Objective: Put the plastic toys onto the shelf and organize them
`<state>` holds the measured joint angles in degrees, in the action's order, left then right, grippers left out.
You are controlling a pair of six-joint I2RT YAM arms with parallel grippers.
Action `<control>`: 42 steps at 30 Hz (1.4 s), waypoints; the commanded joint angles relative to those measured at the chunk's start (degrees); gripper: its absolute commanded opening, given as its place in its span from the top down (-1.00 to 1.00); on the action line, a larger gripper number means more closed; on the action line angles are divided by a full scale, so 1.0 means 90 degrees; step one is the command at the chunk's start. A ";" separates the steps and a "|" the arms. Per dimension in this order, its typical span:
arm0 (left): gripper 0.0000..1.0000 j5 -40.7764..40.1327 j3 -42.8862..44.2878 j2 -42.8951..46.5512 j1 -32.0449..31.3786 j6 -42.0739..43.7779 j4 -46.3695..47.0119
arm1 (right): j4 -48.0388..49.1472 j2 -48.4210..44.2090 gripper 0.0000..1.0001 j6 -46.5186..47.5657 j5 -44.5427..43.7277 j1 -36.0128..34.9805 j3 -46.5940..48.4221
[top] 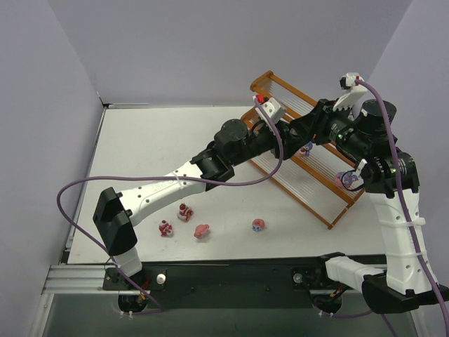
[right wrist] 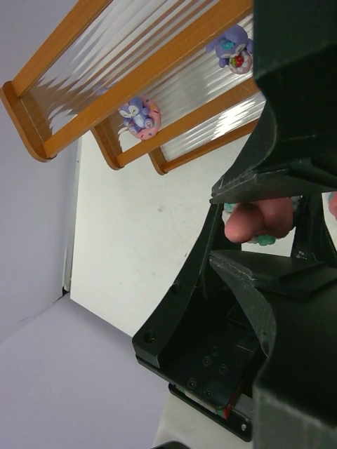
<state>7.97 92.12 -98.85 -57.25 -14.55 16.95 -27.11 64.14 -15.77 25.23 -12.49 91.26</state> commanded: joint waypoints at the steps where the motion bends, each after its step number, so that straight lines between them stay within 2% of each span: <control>1: 1.00 0.0111 0.0058 0.0387 0.0033 -0.0093 0.0480 | 0.0405 0.0002 0.52 0.0277 0.0165 -0.0067 -0.0023; 3: 1.00 0.0111 0.0106 0.0368 0.0053 -0.0102 0.0422 | 0.0347 -0.0017 0.69 0.0384 0.0136 -0.0087 -0.0043; 4: 1.00 0.0101 0.0136 0.0339 0.0072 -0.0103 0.0392 | 0.0327 -0.0037 0.86 0.0520 0.0107 -0.0106 -0.0062; 5: 0.98 0.0111 0.0184 0.0319 0.0082 -0.0122 0.0315 | 0.0327 -0.0056 0.95 0.0589 0.0039 -0.0116 -0.0120; 6: 0.65 0.0111 0.0204 0.0300 0.0082 -0.0132 0.0285 | 0.0327 -0.0076 1.00 0.0658 -0.0030 -0.0135 -0.0160; 9: 0.09 0.0062 0.0253 0.0280 0.0150 -0.0151 0.0129 | 0.0346 -0.0105 1.00 0.0989 -0.0322 -0.0145 -0.0228; 10: -0.22 0.0052 0.0253 0.0290 0.0199 -0.0171 0.0032 | 0.0385 -0.0095 1.00 0.1184 -0.0391 -0.0145 -0.0228; 11: -0.42 0.0043 0.0234 0.0309 0.0228 -0.0229 -0.0018 | 0.0405 -0.0076 1.00 0.1292 -0.0479 -0.0145 -0.0219; 13: -0.75 -0.0045 0.0175 0.0435 0.0287 -0.0278 -0.0173 | 0.0502 -0.0037 1.00 0.1497 -0.0859 -0.0136 -0.0180; 16: -0.95 -0.0240 -0.0156 0.0815 0.0443 -0.0327 -0.0388 | 0.0648 0.0119 1.00 0.2122 -0.1385 -0.0106 -0.0092; 19: -0.95 -0.0504 -0.0722 0.1419 0.0629 -0.0317 -0.0613 | 0.0960 0.0304 1.00 0.2630 -0.1738 0.0079 -0.0121; 27: -0.95 -0.0573 -0.2392 0.2915 0.1399 -0.0483 -0.1043 | 0.2025 0.0695 1.00 0.3558 -0.1603 0.0528 -0.0647; 34: -0.95 -0.0387 -0.3066 0.3395 0.1625 -0.0405 -0.1571 | 0.2475 0.1037 1.00 0.3745 -0.0900 0.0987 -0.0619; 42: -0.95 -0.0221 -0.3370 0.3425 0.1674 -0.0532 -0.1620 | 0.2223 0.1194 1.00 0.3657 -0.0090 0.1368 -0.0395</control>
<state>4.21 61.71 -69.41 -42.63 -18.22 1.69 -10.17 74.98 16.64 18.52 -1.56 84.79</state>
